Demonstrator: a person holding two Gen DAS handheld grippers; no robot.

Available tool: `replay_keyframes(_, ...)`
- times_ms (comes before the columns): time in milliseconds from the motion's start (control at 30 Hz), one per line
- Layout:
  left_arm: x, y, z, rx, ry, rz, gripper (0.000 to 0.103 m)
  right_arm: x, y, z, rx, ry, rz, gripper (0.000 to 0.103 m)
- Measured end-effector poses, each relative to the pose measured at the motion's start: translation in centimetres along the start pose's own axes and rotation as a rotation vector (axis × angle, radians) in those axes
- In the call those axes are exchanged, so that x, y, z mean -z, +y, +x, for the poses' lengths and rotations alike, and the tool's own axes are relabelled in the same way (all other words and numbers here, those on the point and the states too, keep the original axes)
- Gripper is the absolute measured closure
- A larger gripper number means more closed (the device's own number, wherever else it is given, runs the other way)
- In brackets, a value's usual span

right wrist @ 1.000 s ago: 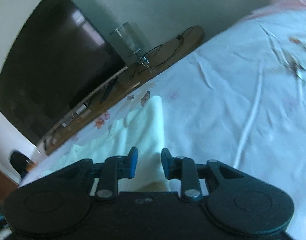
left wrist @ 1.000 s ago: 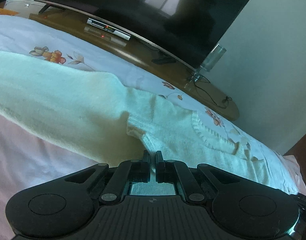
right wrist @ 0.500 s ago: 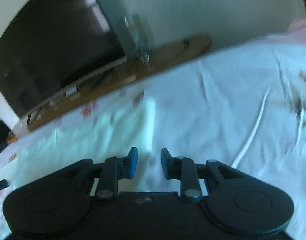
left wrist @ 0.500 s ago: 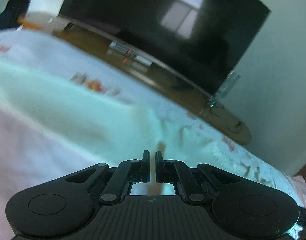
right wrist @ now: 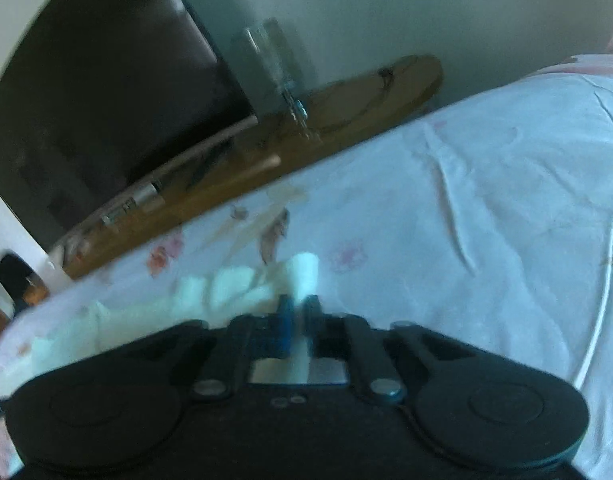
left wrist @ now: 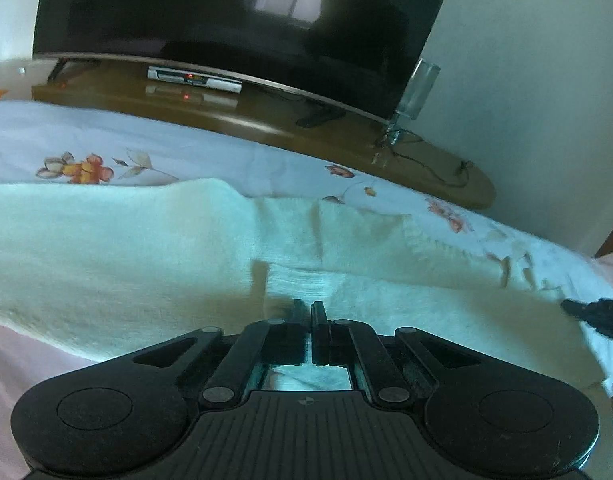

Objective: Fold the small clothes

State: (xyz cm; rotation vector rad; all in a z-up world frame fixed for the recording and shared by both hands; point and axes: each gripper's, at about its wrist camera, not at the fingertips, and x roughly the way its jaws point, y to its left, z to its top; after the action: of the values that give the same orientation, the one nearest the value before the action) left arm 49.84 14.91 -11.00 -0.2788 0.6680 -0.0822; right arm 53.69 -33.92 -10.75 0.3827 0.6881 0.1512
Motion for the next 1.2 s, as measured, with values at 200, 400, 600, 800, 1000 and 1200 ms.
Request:
replay_keyframes(200, -0.6, -0.6, -0.6, -0.005, -0.008, 0.041, 0.1, 0.1, -1.6, -0.7, 0.094, -0.037, 0.064, 0.091)
replay_keyframes(400, -0.2, -1.7, 0.6, -0.021, 0.006, 0.073, 0.1, -0.2, 1.2, -1.3, 0.026, -0.04, -0.069, 0.083)
replay_keyframes(600, 0.4, 1.7, -5.0, -0.12, -0.066, 0.046, 0.094, 1.1, 2.3, -4.7, 0.061, -0.086, -0.115, 0.071)
replay_keyframes(800, 1.8, 12.9, -12.0, -0.244, -0.188, -0.239, 0.001, 3.9, 4.2, -8.1, 0.039, -0.051, -0.128, 0.067)
replay_keyframes(1000, 2.5, 24.8, -15.9, -0.243, -0.284, -0.657, 0.028, 6.2, 5.4, -10.3, 0.073, -0.026, -0.058, 0.066)
replay_keyframes(1200, 1.6, 30.8, -15.4, -0.212, -0.319, -0.798, 0.041, 6.3, 7.9, -9.7, 0.102, -0.016, -0.011, 0.066)
